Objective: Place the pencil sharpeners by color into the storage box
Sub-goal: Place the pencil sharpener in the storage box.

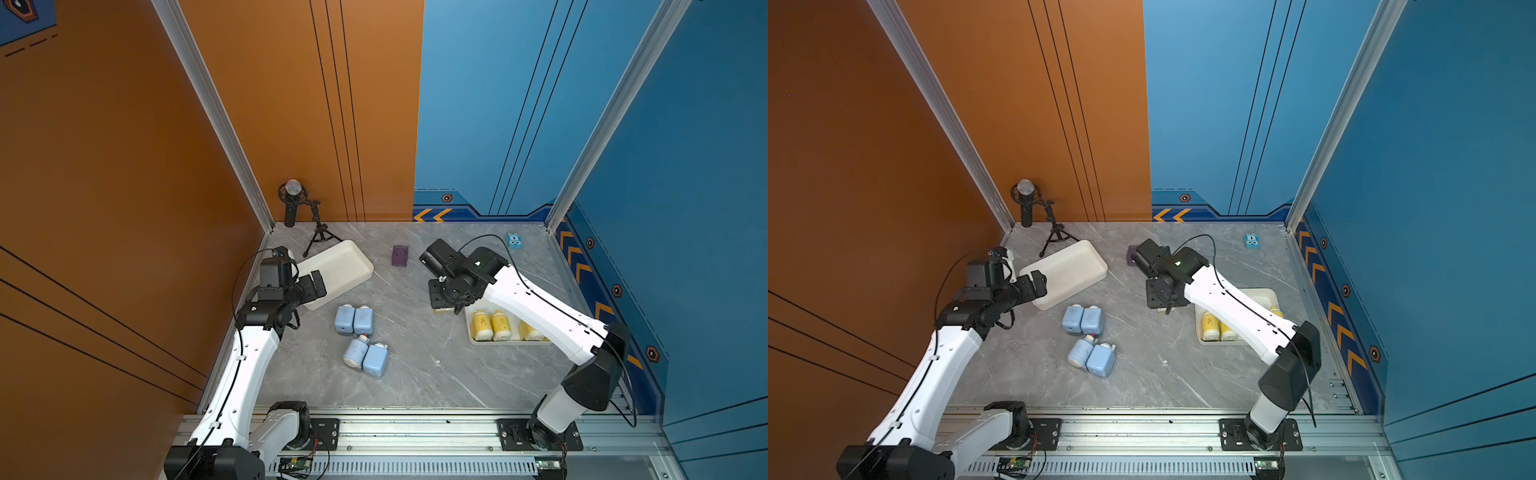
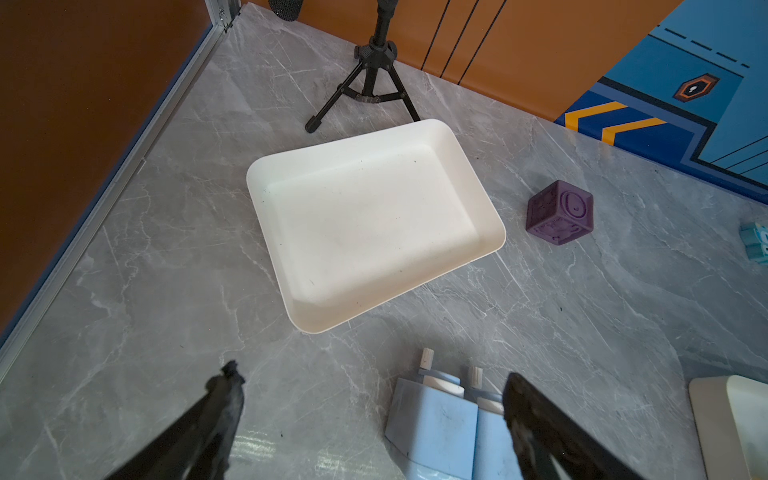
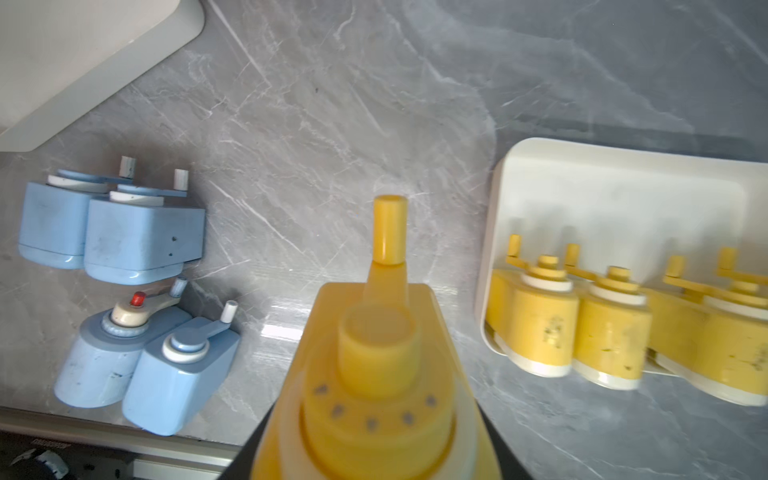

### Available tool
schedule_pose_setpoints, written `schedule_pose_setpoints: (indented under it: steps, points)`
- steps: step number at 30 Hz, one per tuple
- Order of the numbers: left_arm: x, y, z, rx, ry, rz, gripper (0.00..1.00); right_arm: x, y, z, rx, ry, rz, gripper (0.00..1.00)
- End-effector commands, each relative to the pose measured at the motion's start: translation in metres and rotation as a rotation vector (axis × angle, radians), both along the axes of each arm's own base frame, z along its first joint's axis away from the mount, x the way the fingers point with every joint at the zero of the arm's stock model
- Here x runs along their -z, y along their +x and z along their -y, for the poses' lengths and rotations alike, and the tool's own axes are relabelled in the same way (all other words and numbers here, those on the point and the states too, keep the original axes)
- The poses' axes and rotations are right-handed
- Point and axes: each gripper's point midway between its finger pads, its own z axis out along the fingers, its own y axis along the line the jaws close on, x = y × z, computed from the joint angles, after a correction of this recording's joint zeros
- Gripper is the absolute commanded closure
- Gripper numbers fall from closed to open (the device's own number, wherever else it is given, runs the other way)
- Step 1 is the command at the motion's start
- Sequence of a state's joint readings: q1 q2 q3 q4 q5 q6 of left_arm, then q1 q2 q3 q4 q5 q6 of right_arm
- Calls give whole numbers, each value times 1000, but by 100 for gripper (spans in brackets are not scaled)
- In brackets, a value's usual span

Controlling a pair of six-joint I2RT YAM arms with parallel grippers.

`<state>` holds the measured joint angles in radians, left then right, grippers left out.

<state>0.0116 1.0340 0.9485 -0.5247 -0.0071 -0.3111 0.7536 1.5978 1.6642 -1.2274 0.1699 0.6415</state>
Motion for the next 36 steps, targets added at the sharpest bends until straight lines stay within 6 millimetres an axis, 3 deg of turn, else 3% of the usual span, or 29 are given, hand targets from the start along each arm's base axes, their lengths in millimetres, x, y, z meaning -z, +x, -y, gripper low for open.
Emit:
schedule_pose_setpoints:
  steps: [1, 6, 11, 14, 21, 36]
  points:
    - [3, -4, 0, 0, 13, -7, 2, -8, -19, 77, 62, -141, -29, 74]
    - [3, -4, 1, 4, 7, -7, 2, -9, -41, 146, 161, -162, -40, 74]
    - [3, -3, 3, 10, -1, -10, 2, -2, -52, 193, 211, -241, -43, 73]
    - [5, -3, 3, 11, 0, -14, 2, 6, -52, 208, 233, -256, -57, 73]
    - [6, -3, 1, 6, 7, -17, 2, 35, -42, 217, 225, -205, -92, 73]
    - [8, -3, -1, 0, 20, -26, 2, 75, -19, 222, 184, -200, -173, 72]
